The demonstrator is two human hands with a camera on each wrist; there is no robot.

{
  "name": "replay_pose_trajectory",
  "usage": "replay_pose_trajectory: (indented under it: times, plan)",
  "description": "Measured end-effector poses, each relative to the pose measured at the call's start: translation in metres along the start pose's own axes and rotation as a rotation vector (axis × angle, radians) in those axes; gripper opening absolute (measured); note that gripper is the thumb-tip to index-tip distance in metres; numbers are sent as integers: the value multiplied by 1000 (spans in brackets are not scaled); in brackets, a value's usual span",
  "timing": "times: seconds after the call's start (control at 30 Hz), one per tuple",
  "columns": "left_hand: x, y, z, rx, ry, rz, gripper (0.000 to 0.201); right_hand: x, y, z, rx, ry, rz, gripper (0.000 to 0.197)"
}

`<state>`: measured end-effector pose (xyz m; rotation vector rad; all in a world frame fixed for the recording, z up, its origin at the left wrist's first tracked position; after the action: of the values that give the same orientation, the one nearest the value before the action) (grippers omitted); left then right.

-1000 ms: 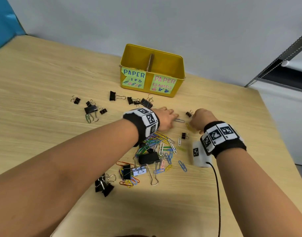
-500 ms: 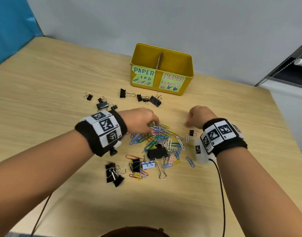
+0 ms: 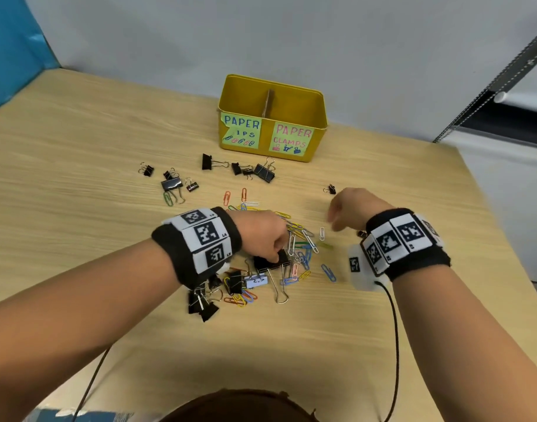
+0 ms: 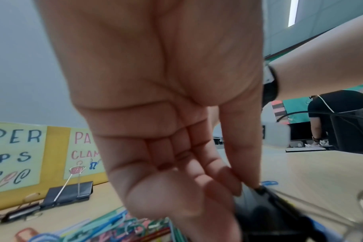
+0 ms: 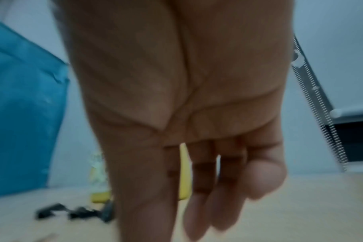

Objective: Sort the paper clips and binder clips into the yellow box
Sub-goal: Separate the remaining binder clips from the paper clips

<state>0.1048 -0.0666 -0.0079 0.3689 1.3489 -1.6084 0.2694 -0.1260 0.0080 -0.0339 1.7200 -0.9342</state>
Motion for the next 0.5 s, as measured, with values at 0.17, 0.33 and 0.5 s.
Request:
replay_pose_trajectory:
  times: [0.17,0.33,0.5]
  plan:
    - [-3,-10,-19,-59,-169,-36,9,23,-33,-62,-334,28,-295,44]
    - [13,-33,-36,-85,-226,-243,24,44,-31,-83,-363,-134,-230,43]
    - [31,-41,-41,-105,-288,-227,25,40,-41,-71,-271,-241,-413,43]
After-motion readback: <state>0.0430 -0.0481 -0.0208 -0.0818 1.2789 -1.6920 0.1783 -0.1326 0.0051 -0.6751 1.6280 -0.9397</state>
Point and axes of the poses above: each hand's wrist, its own y-axis towards the middle knuckle, its own x-axis out of the palm, z = x × y, the point moved 2 cm from there along y, towards the middle knuckle, and after that the axes turned 7 degrees about -z, right-handed, at the moved point
